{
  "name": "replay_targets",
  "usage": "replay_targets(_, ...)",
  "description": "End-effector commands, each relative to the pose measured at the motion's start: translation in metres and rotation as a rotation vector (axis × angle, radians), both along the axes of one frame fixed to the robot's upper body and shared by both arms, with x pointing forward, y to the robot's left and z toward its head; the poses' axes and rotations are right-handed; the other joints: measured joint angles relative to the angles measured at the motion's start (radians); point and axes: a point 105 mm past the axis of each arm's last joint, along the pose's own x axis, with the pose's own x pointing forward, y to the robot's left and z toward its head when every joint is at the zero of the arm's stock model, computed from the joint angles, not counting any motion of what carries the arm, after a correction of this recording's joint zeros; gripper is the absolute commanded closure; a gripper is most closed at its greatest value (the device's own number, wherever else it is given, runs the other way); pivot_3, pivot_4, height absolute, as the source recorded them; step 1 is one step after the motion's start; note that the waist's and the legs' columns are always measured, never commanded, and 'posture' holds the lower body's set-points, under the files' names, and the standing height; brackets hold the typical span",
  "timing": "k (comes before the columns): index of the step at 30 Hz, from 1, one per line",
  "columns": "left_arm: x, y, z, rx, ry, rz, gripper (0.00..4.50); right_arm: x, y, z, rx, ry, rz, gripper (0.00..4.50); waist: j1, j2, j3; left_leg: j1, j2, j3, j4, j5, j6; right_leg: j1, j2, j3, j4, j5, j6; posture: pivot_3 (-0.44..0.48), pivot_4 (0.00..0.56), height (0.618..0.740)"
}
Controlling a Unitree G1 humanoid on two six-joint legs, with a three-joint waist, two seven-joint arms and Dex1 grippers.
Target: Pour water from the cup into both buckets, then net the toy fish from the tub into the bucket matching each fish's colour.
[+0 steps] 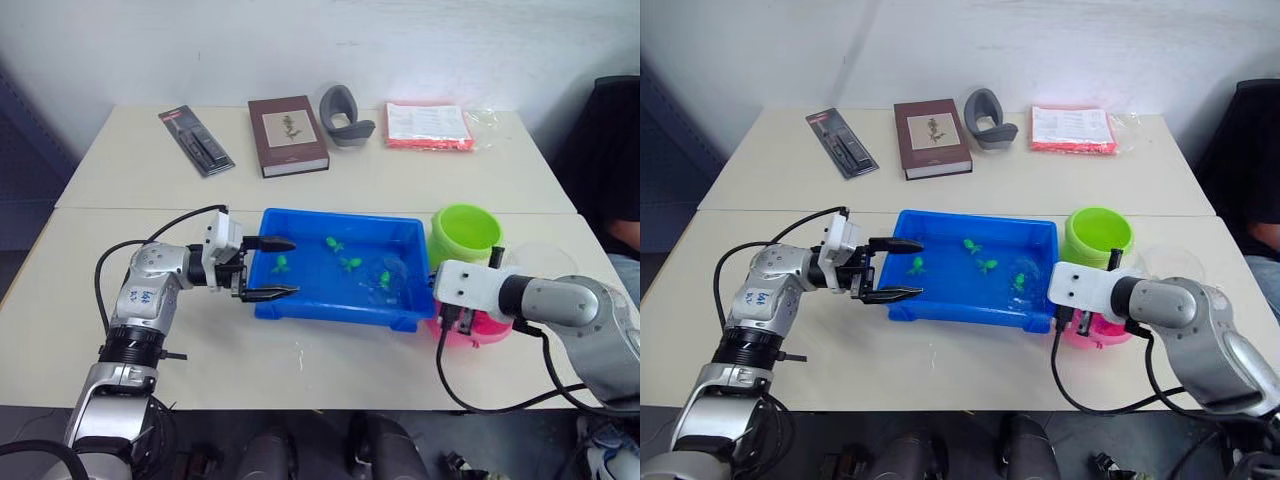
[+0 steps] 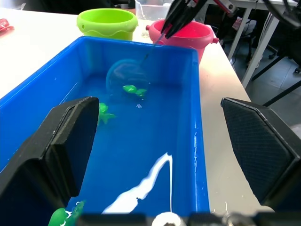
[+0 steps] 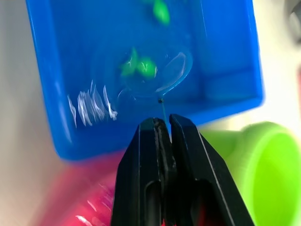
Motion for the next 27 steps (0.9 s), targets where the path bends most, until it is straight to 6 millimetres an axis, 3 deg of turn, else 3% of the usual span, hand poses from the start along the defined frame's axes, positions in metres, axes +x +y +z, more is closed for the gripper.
replay_targets(1,-0.003,0.005,0.01,-0.005,-0.053,0.015,0.03,-0.004,0.003,0.016,0.163,0.017,-0.061,4.5,0.001,0.0,0.0,0.0,0.0,0.0,0.0,0.0,0.0,0.0,0.0,0.0,0.0,0.0,0.0,0.0,0.15,0.74)
replay_targets(11,-0.004,0.008,0.014,0.0,-0.066,0.038,0.03,-0.025,-0.007,0.034,0.454,0.087,-0.134,4.5,0.001,0.0,0.0,-0.001,0.0,-0.002,0.0,0.0,0.0,0.0,0.0,0.0,0.0,0.0,0.0,0.0,0.15,0.74)
replay_targets(15,-0.005,0.007,0.02,-0.007,-0.075,0.035,0.03,-0.04,-0.017,0.05,0.65,0.004,-0.138,4.5,0.002,0.0,0.0,0.0,0.0,-0.002,0.0,0.0,0.0,0.001,0.001,0.0,0.0,0.0,0.0,0.0,0.15,0.74)
replay_targets(21,-0.005,0.0,0.027,-0.044,-0.079,0.021,0.03,-0.054,-0.057,0.058,0.735,-0.162,-0.277,4.5,0.001,0.0,0.0,0.001,-0.001,0.0,0.0,0.0,0.0,0.001,0.001,0.002,0.0,0.0,0.0,0.0,0.15,0.74)
replay_targets(27,-0.006,-0.013,0.034,-0.111,-0.071,0.001,0.03,-0.051,-0.103,0.063,0.662,-0.363,-0.428,4.5,0.0,0.0,0.0,0.004,-0.001,0.002,-0.002,0.0,0.0,0.001,0.003,0.004,0.0,0.0,0.0,0.0,0.15,0.74)
